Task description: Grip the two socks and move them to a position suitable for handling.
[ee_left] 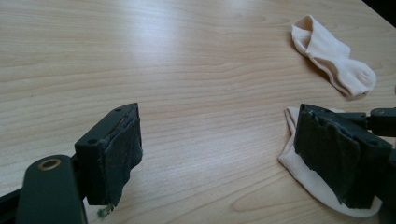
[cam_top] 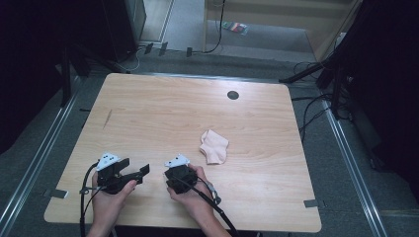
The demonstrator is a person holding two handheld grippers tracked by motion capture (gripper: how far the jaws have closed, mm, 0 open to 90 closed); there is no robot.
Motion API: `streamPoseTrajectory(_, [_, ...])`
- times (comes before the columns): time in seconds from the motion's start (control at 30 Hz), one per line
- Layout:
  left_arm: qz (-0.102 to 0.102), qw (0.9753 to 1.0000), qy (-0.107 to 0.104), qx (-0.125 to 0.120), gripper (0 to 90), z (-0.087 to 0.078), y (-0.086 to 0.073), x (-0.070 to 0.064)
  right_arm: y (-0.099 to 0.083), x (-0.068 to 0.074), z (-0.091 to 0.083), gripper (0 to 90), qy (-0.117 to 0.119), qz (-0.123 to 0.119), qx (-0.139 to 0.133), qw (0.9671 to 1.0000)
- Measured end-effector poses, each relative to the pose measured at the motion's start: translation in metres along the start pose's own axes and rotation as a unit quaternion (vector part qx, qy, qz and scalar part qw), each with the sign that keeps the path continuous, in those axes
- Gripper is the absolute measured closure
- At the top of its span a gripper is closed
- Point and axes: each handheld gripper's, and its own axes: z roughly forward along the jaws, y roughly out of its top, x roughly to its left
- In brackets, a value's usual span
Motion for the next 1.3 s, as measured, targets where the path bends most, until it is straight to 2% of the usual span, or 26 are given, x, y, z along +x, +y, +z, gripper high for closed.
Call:
streamPoseTrajectory(0.07, [-0.004,1.0,0.0,0.003,15.4,0.001,-0.001,0.001,-0.001,0.0,0.001,71.8,-0.003,-0.01,-0.003,0.9999])
streamPoseTrajectory(0.13, [-0.005,1.0,0.0,0.004,15.5,0.002,-0.001,0.001,-0.002,0.001,0.001,82.1,-0.01,-0.026,-0.004,0.9996])
streamPoseTrajectory(0.2, [-0.004,1.0,-0.001,0.003,16.0,0.002,-0.001,0.0,-0.004,0.0,0.001,85.4,-0.015,-0.037,-0.009,0.9992])
streamPoseTrajectory(0.33, [-0.002,1.0,-0.004,0.004,16.0,0.002,-0.001,-0.001,-0.003,-0.005,-0.002,86.0,0.0,-0.024,-0.017,0.9996])
streamPoseTrajectory(0.4, [-0.001,1.0,-0.006,0.005,16.0,0.003,-0.001,-0.002,-0.002,-0.008,-0.012,86.1,0.003,-0.024,-0.036,0.9991])
streamPoseTrajectory(0.5, [0.002,1.0,-0.002,0.006,16.0,0.004,-0.002,-0.004,0.0,-0.012,-0.02,86.0,0.01,-0.018,-0.048,0.9986])
streamPoseTrajectory(0.53, [0.004,0.9999,-0.006,0.01,16.0,0.004,-0.003,-0.006,0.001,-0.015,-0.028,85.6,0.015,-0.011,-0.06,0.998])
streamPoseTrajectory(0.6, [0.006,0.9999,-0.009,0.01,16.0,0.005,-0.003,-0.008,0.0,-0.02,-0.035,85.0,0.024,0.0,-0.066,0.9975])
streamPoseTrajectory(0.87, [0.016,0.9995,-0.021,0.015,16.0,0.008,-0.005,-0.015,-0.005,-0.029,-0.043,83.1,0.047,-0.004,-0.082,0.9955])
streamPoseTrajectory(0.97, [0.018,0.9993,-0.027,0.019,16.0,0.01,-0.006,-0.017,-0.006,-0.029,-0.044,87.1,0.045,-0.006,-0.085,0.9953])
streamPoseTrajectory(1.0, [0.023,0.999,-0.028,0.024,16.0,0.011,-0.007,-0.019,-0.006,-0.029,-0.045,90.0,0.03,-0.008,-0.087,0.9957])
streamPoseTrajectory(1.1, [0.025,0.999,-0.029,0.024,16.0,0.012,-0.007,-0.02,-0.006,-0.03,-0.043,90.0,0.038,-0.006,-0.082,0.9959])
streamPoseTrajectory(1.2, [0.015,0.9995,-0.021,0.017,16.0,0.008,-0.005,-0.014,-0.004,-0.023,-0.037,83.8,0.058,-0.002,-0.074,0.9955])
streamPoseTrajectory(1.27, [0.007,0.9998,-0.016,0.013,16.1,0.006,-0.003,-0.011,-0.004,-0.021,-0.035,82.0,0.058,-0.003,-0.072,0.9957])
streamPoseTrajectory(1.3, [0.004,0.9998,-0.015,0.011,16.2,0.005,-0.003,-0.008,-0.003,-0.015,-0.027,76.0,0.052,-0.005,-0.062,0.9967])
